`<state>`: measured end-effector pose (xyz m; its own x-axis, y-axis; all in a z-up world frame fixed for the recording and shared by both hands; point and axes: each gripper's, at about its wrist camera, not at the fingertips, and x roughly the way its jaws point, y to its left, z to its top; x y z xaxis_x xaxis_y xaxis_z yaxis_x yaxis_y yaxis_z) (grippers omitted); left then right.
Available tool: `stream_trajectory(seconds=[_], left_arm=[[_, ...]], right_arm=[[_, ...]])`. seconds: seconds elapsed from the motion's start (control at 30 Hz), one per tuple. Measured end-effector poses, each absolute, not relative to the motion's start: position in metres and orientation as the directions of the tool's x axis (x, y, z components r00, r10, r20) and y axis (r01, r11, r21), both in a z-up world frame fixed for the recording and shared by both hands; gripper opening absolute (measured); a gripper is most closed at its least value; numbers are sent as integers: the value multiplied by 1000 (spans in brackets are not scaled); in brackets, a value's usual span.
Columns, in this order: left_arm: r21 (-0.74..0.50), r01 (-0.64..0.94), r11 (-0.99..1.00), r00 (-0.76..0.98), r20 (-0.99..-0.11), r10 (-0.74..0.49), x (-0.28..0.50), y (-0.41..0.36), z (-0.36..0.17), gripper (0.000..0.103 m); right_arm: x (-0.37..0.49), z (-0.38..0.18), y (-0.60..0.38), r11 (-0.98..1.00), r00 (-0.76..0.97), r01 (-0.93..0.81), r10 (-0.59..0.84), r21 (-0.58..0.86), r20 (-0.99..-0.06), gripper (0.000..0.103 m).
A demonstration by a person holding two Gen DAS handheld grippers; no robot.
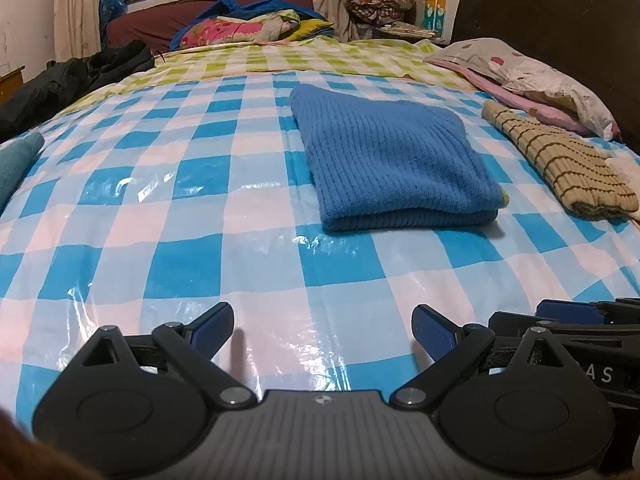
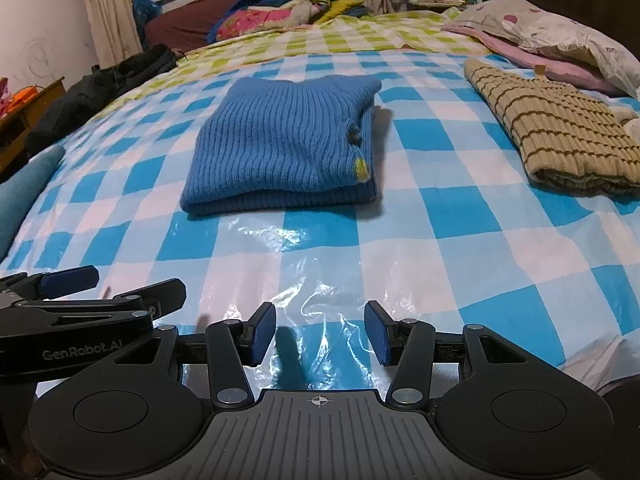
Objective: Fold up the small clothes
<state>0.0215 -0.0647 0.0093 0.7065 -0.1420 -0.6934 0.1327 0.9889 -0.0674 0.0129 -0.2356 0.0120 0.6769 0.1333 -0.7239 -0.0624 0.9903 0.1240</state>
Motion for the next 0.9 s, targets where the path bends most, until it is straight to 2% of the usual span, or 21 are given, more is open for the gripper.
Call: stream_trajectory(seconds=[0.17,0.27,0.9], left_arm=[[-51,119,992,711,-693,-120,21,-64,9,101],[-39,114,993,709,-697,-109,21,-64,8,101],[6,112,994,704,-706,-75,19,-70,7,102]], right_arm=[[12,12,-234,990,679,-63,136,127,-721,49],[12,13,-234,990,686,-64,135,126,-715,53],[10,11,-236,989,682,-50,133,136,-719,53]])
